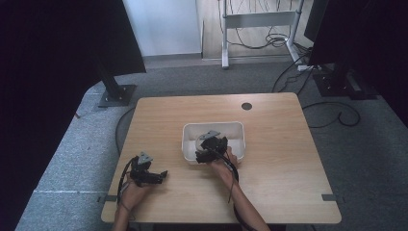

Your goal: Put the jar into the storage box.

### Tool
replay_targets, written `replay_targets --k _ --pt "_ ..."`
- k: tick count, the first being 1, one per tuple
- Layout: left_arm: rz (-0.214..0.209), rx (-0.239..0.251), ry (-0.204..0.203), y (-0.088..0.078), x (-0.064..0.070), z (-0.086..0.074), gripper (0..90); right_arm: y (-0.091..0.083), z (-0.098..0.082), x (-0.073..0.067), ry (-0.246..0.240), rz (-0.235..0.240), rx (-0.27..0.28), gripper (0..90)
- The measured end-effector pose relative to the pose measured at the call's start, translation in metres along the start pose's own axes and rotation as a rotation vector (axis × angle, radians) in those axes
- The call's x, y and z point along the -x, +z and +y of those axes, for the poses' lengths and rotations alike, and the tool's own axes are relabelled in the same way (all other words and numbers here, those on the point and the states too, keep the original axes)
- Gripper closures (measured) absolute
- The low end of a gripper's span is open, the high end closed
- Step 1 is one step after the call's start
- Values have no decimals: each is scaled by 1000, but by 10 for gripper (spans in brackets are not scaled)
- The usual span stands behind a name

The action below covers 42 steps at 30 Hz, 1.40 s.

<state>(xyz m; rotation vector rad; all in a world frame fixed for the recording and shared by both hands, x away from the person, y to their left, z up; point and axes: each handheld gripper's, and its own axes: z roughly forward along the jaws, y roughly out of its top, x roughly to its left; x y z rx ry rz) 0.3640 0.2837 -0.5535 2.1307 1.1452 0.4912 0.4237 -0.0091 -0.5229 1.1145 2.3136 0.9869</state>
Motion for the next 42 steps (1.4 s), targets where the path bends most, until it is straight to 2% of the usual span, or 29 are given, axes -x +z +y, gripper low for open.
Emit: replay_targets --k 7,15,19,22,36,42 --pt "0 0 -2 0 0 0 0 0 0 4 35 34 -15 93" --pt "0 0 -2 0 0 0 0 0 2 4 28 41 -28 89" --pt "0 1 -2 0 0 0 0 0 2 5 23 64 -45 44" --pt "0 1 -2 0 0 0 0 -1 2 5 21 78 -34 25" --pt "1 1 -1 0 0 0 0 -10 2 5 -29 60 -22 37" --pt "1 0 -1 0 0 0 0 -14 1 5 -30 62 -12 40"
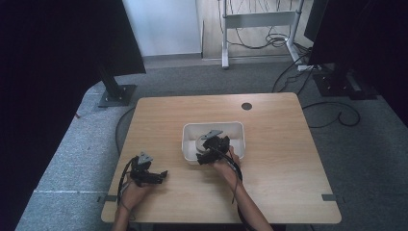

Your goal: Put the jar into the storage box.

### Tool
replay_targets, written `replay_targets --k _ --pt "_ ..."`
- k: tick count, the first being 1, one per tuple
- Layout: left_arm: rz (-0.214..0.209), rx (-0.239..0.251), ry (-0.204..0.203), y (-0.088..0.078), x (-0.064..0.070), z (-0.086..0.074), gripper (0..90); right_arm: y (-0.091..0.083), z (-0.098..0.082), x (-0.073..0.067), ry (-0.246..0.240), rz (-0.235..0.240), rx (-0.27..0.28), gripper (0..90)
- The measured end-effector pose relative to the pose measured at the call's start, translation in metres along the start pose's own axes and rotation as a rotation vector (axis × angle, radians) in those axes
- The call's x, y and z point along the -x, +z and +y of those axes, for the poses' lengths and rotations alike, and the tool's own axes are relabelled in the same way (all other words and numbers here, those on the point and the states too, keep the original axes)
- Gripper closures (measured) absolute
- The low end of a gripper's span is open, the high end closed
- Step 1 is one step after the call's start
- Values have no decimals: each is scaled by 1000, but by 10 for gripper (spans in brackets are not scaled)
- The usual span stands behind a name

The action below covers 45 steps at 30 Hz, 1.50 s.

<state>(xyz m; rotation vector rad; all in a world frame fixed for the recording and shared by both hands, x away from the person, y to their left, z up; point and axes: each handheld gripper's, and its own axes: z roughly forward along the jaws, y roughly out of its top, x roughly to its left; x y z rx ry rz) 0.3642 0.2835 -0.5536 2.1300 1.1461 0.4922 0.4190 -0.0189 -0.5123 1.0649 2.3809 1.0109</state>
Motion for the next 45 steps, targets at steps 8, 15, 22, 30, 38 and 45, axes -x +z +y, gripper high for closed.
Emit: replay_targets --k 8,15,22,30,38,45 --pt "0 0 -2 0 0 0 0 -8 -2 0 -7 4 12 41" --pt "0 0 -1 0 0 0 0 -14 -6 3 -6 5 18 42" --pt "0 1 -2 0 0 0 0 -23 -9 4 -16 8 35 50" --pt "0 1 -3 0 0 0 0 -31 -14 4 -29 20 41 52" --pt "0 1 -3 0 0 0 0 -42 -20 7 -35 21 48 54" --pt "0 1 -3 0 0 0 0 -51 -26 10 -41 23 54 59"
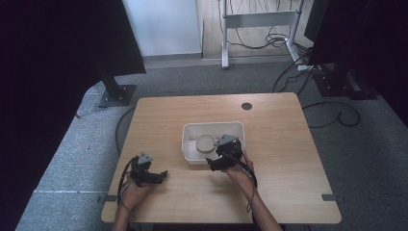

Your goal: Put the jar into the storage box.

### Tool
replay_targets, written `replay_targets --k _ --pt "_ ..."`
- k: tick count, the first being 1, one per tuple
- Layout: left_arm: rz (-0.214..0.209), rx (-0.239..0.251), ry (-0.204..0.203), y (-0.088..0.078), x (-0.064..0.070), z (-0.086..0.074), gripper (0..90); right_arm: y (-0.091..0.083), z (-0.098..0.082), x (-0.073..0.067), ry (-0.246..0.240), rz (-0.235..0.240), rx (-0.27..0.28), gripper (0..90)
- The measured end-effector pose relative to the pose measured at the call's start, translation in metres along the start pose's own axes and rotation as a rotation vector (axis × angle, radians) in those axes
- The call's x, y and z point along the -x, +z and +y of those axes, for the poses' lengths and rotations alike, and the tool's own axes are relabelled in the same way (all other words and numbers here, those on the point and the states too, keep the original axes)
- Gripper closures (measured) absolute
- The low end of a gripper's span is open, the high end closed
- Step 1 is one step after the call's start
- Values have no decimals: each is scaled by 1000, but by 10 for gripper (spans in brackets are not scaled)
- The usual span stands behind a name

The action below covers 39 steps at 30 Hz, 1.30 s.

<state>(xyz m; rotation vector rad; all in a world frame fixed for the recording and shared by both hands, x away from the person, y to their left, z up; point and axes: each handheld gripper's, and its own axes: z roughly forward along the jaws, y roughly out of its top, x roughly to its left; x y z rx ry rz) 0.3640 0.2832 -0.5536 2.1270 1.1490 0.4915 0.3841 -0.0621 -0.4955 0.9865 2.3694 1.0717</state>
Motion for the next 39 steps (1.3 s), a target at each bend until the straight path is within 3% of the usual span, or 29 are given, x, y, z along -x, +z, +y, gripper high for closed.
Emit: replay_targets --k 22,39 --pt "1 0 0 0 0 0 0 -27 -17 7 10 -9 10 47" --pt "1 0 -1 0 0 0 0 -50 -44 17 13 -27 16 45"
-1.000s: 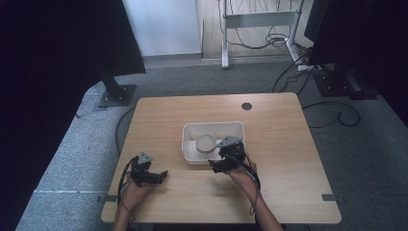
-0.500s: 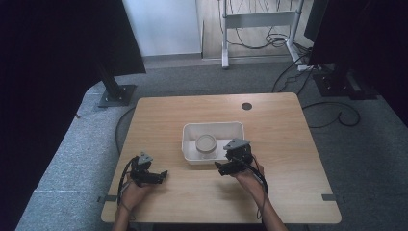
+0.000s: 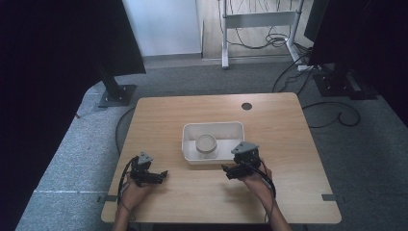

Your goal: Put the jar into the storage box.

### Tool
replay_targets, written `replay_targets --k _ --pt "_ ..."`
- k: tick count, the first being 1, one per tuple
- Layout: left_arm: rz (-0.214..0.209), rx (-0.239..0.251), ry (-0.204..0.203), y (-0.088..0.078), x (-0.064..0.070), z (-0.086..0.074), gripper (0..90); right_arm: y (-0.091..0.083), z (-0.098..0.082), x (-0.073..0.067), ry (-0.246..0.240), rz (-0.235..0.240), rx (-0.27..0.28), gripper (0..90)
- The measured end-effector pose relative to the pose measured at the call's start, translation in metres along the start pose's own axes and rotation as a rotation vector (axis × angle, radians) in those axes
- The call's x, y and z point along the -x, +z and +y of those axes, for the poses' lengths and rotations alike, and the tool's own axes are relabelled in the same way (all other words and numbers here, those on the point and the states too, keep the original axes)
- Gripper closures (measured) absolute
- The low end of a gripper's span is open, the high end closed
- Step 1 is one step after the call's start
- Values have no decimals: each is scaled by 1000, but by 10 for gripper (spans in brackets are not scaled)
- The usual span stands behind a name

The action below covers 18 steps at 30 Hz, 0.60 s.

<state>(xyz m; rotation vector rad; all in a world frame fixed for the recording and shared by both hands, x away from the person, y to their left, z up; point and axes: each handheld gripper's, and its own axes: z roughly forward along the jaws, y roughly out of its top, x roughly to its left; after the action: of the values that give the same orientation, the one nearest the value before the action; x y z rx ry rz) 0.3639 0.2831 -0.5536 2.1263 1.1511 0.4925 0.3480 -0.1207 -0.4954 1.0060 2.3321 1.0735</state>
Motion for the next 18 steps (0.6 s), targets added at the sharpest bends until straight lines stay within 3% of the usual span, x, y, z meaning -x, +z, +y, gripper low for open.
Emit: replay_targets --k 18 --pt "1 0 -2 0 0 0 0 -16 -49 14 35 -37 3 46"
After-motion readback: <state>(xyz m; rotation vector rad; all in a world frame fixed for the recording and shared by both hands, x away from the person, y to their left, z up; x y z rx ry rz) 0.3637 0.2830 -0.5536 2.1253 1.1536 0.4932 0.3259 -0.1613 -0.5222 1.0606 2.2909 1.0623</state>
